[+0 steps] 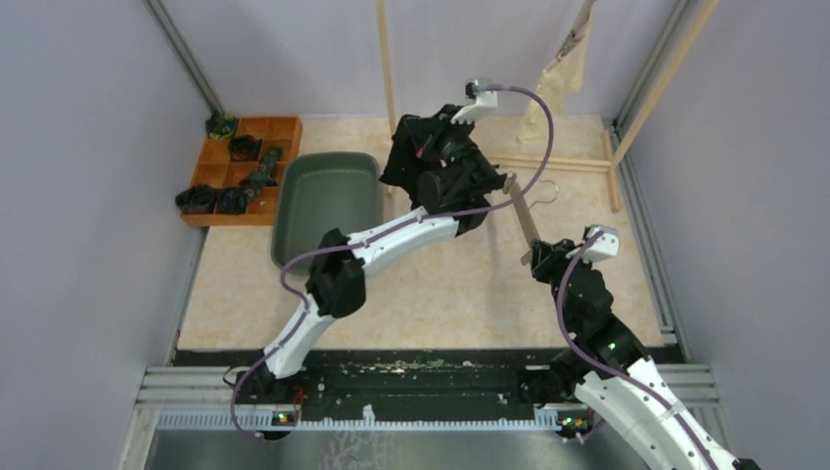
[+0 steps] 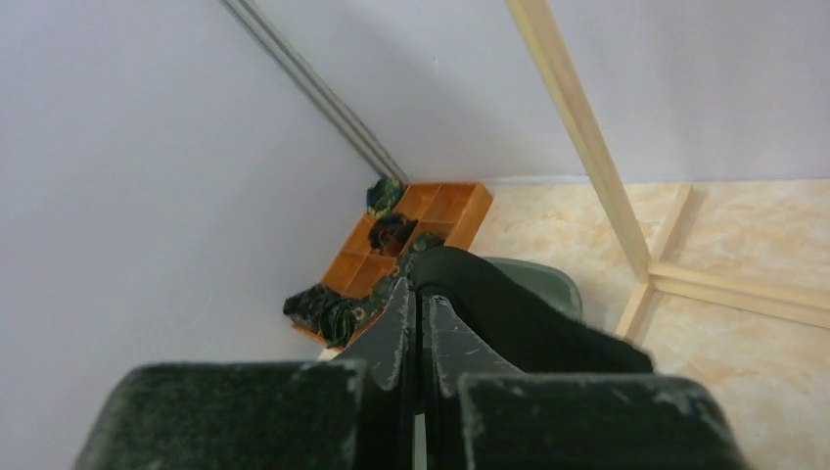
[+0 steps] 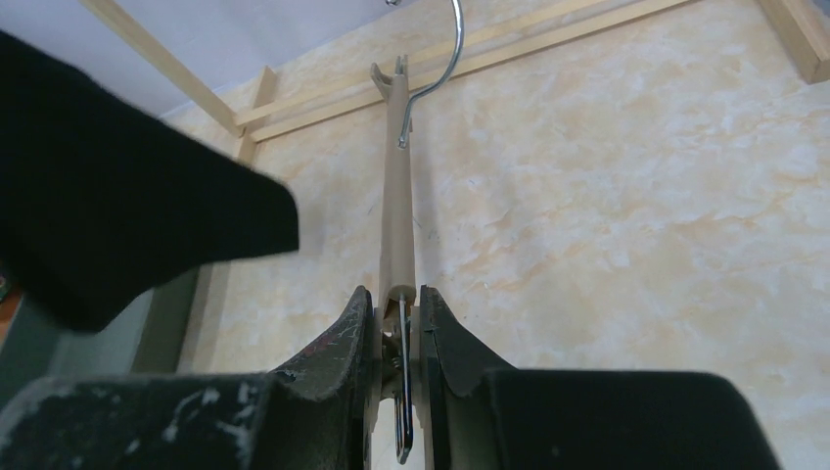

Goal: Clip the underwear to the hanger
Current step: Flatten out the underwear at the center of the board.

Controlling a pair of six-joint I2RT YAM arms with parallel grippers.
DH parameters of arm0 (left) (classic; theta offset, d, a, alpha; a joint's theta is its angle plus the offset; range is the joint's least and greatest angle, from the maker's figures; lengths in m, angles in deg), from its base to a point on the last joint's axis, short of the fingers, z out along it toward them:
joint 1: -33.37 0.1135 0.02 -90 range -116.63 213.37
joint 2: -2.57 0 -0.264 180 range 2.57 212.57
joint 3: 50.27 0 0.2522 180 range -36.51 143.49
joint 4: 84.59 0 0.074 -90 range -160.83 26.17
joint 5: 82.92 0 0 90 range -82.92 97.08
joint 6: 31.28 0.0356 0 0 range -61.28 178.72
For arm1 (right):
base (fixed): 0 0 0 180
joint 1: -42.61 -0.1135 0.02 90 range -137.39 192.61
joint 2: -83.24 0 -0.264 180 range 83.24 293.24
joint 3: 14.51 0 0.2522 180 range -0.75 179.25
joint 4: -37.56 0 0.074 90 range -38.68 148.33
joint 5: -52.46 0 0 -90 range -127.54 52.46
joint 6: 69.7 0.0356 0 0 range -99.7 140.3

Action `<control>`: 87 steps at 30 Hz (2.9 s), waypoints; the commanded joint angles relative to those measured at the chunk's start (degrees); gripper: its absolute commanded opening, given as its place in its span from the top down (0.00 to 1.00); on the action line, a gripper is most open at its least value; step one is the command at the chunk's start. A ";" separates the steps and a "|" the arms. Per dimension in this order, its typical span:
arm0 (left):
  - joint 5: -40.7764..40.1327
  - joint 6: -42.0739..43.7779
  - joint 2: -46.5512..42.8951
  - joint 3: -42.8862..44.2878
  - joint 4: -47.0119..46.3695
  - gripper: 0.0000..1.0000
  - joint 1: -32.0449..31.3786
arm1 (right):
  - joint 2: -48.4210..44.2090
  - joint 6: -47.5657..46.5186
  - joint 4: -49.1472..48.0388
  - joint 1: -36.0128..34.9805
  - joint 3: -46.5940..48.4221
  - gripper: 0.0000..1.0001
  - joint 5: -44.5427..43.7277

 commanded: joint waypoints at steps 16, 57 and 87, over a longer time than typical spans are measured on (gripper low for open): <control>-6.69 30.81 8.02 13.24 -24.14 1.00 4.73 | -1.28 -0.20 -1.98 -0.25 1.47 1.00 0.12; 3.63 3.43 -8.45 8.30 10.40 1.00 -26.29 | -9.29 0.97 8.57 -0.25 7.65 1.00 -0.19; 87.60 -95.35 -34.42 -17.49 95.38 1.00 13.44 | -10.38 0.33 12.23 -0.25 9.87 1.00 0.81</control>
